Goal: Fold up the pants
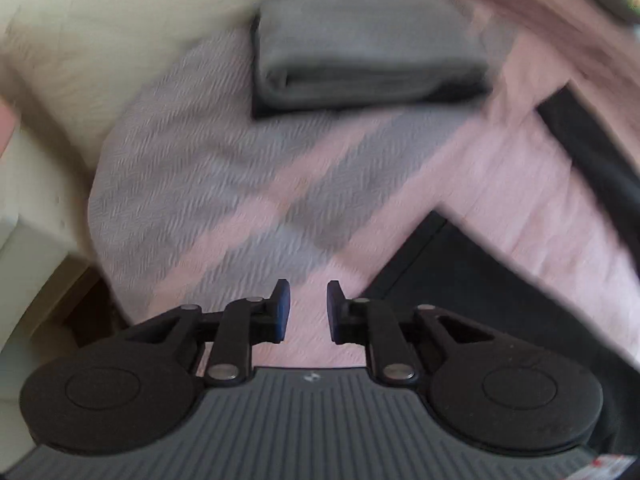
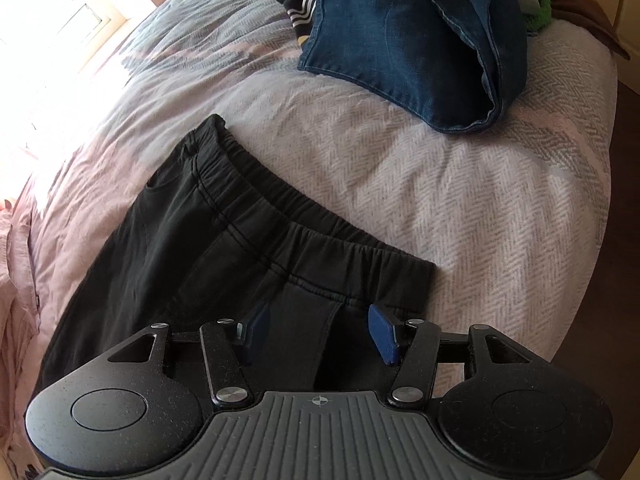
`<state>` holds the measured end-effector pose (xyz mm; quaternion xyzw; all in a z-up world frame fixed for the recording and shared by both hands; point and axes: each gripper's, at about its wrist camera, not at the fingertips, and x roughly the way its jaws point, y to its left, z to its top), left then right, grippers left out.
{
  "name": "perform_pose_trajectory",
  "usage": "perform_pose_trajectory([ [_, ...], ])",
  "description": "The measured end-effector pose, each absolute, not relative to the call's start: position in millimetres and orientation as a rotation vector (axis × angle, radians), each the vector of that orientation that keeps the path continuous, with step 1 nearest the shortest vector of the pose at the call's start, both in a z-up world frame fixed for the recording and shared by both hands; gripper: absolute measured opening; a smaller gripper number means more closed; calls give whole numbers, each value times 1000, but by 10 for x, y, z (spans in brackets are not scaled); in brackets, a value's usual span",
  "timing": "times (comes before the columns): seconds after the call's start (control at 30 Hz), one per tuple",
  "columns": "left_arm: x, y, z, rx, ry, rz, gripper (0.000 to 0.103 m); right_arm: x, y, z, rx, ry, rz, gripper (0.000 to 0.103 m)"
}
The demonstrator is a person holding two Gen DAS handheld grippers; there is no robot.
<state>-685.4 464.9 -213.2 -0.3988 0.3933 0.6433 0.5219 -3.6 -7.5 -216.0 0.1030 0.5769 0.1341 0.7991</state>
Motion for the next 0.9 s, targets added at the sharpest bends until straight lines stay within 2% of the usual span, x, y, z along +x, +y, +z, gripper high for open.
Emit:
perform_pose_trajectory([
  [0.1,-6525,4579,-2156,-894,900,1408,15,-87,-60,-2173,173,1237,294,52],
  [0.17,-6190,4573,-2230,-844,894,1269,24,-127,-6,-2170,128,1225,313,52],
  [0.23,-5822,4550,-2361,-801,919,1145,25,-168,73,-2164,83,1213,332,52],
  [0.37,-5208,4347,-2692,-614,1035,974,31,-328,317,-2189,-47,1163,410,52],
  [0.43,-5186,4246,-2925,-549,1152,1000,31,-504,497,-2251,-150,1137,496,52],
  [0.5,-5396,4182,-3060,-573,1190,1067,33,-733,667,-2370,-287,1121,621,52],
  [0.6,-5736,4134,-3010,-654,1218,1176,35,-1142,762,-2691,-530,1154,754,52],
  [0.63,-5809,4121,-2966,-669,1234,1200,40,-1259,740,-2816,-619,1194,767,52],
  [0.67,-5839,4110,-2925,-675,1267,1229,37,-1376,707,-2889,-698,1193,780,52],
  [0.73,-5840,4064,-2780,-681,1275,1252,29,-1518,666,-2843,-772,1142,802,52],
  [0.8,-5693,3946,-2595,-669,1209,1212,30,-1503,711,-2730,-806,1144,774,52],
  [0.9,-5269,3715,-2473,-611,1126,1122,36,-1489,777,-2411,-716,951,875,52],
])
